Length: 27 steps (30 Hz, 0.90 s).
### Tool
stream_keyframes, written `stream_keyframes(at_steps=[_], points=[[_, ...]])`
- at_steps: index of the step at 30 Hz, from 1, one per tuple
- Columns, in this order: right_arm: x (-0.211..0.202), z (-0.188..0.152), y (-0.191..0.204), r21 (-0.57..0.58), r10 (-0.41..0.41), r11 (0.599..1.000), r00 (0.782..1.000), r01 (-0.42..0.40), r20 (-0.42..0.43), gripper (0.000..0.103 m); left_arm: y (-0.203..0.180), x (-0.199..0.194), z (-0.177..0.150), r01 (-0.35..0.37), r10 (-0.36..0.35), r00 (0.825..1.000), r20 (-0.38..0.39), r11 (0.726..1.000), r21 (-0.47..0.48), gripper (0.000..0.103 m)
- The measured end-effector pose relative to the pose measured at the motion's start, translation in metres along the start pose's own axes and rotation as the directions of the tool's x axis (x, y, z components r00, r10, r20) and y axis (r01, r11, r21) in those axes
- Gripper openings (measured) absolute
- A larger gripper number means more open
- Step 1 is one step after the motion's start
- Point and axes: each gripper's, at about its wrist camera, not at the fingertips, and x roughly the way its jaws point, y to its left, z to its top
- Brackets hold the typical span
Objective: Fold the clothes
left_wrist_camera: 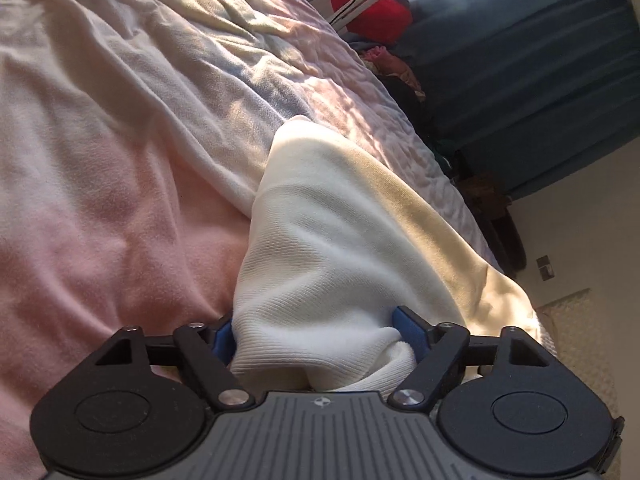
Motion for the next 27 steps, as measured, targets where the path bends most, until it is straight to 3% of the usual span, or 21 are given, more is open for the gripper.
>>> stream_keyframes(at_steps=[1,4,8,12,17,23,27], points=[[-0.003,0.001,0.001,0.016,0.010,1.000,1.000,-0.010,0.005,0.031,-0.002,-0.003,-0.001,-0.006,0.006,1.000,0.012,1.000,0.020,0.061],[-0.017,0.006,0.013,0.021,0.059,0.998,0.998,-0.060,0.023,0.031,-0.017,-0.019,0.002,0.014,-0.016,0.999,0.042,0.998,0.056,0.048],[-0.048,0.024,0.032,-0.022,0.132,0.991,0.989,-0.131,0.064,0.030,-0.040,-0.043,0.009,0.066,-0.073,0.994,0.076,0.994,0.092,0.043],[-0.081,0.063,0.027,-0.005,0.174,0.985,0.978,-0.174,0.111,0.030,-0.100,-0.039,0.017,0.128,-0.141,0.987,0.079,0.981,0.149,0.043],[-0.108,0.136,-0.009,0.031,0.122,0.991,0.975,-0.129,0.186,0.030,-0.209,0.023,0.027,0.145,-0.161,0.986,0.040,0.954,0.263,0.043],[-0.114,0.244,-0.073,0.130,-0.068,0.991,0.962,0.034,0.264,0.030,-0.357,0.172,0.043,0.107,-0.086,0.994,-0.074,0.925,0.366,0.042],[-0.105,0.296,-0.128,0.234,-0.167,0.967,0.946,0.101,0.279,0.030,-0.420,0.258,0.033,0.117,-0.079,0.991,-0.109,0.907,0.405,0.042]])
